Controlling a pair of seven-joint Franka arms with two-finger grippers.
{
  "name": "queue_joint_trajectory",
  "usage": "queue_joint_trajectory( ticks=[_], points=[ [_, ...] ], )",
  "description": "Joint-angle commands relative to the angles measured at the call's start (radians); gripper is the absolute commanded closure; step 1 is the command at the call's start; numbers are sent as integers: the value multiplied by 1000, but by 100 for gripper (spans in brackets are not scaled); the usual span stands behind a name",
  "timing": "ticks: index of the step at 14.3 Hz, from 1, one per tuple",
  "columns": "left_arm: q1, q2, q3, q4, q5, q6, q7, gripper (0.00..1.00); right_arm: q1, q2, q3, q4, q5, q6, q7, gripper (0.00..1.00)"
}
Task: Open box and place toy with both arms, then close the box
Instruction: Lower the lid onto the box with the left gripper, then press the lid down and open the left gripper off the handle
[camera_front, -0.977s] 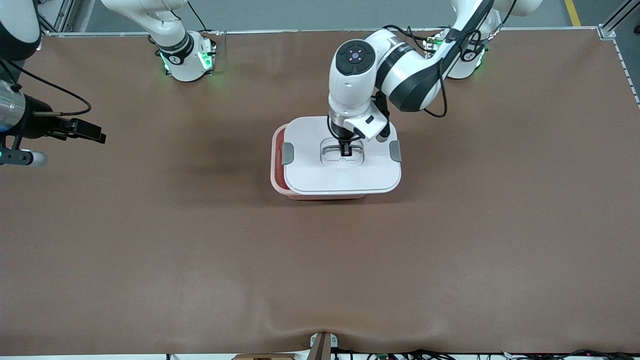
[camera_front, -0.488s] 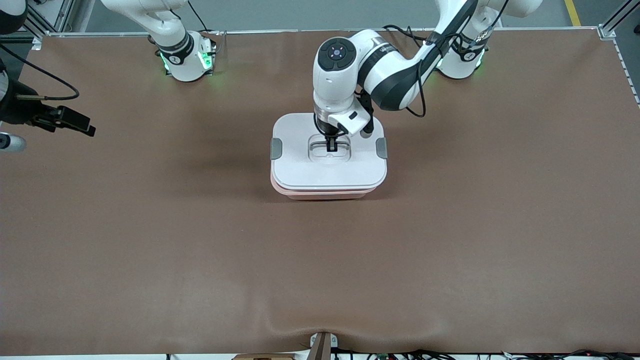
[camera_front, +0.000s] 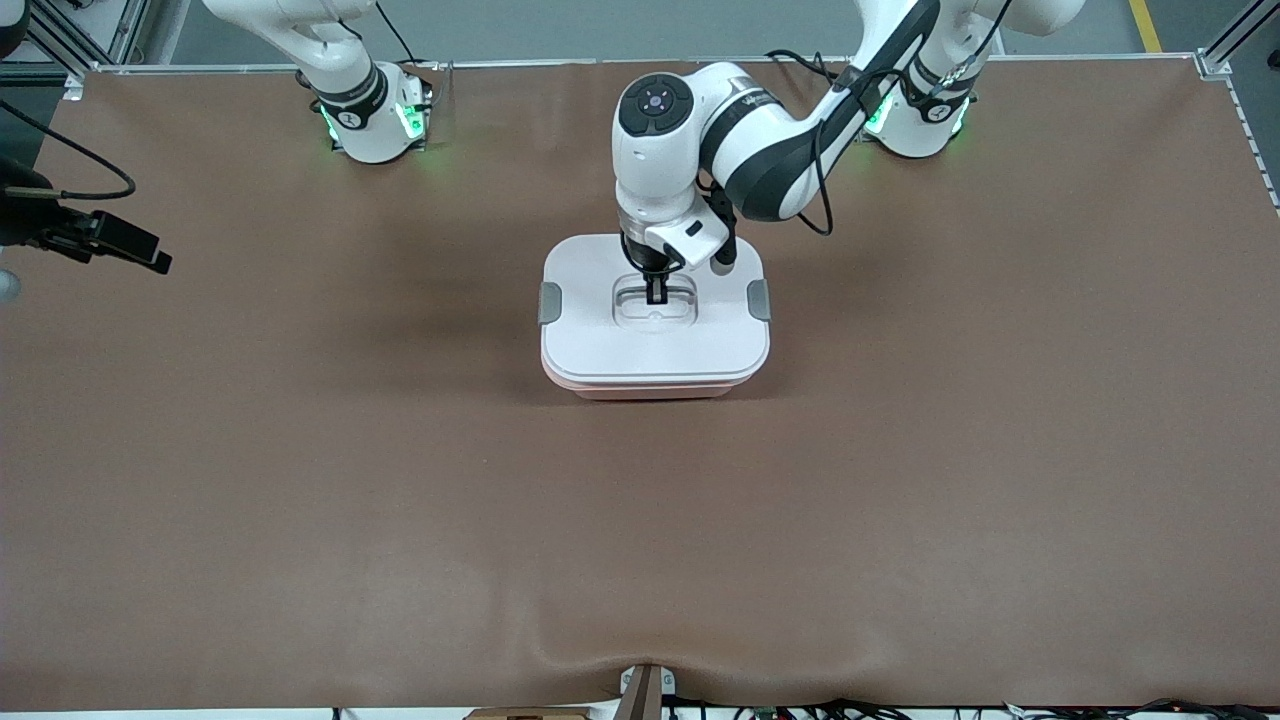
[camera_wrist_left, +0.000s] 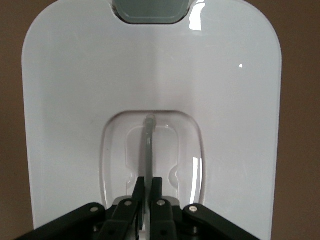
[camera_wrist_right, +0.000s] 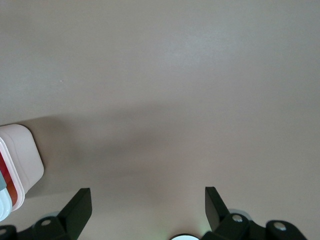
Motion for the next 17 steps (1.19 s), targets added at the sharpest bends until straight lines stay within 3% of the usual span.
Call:
queue_joint_trajectory(
  ticks=[1, 5, 8, 12, 17],
  points=[
    [-10, 12, 0, 19, 26, 2, -20, 100, -69, 6, 66, 34, -5, -9, 20, 0],
    [-17, 21, 1, 12, 27, 4, -19, 100, -89, -2, 87, 11, 3, 11, 28, 0],
    [-18, 49, 3, 15, 55, 27, -20, 100, -47, -5, 86, 11, -48, 22, 28, 0],
    [-14, 59, 3, 18, 64, 31, -20, 100, -48, -11, 76, 6, 0, -12, 38, 0],
    [-15, 70, 3, 19, 66, 51, -45, 100, -53, -34, 75, -35, 1, 38, 37, 0]
  ],
)
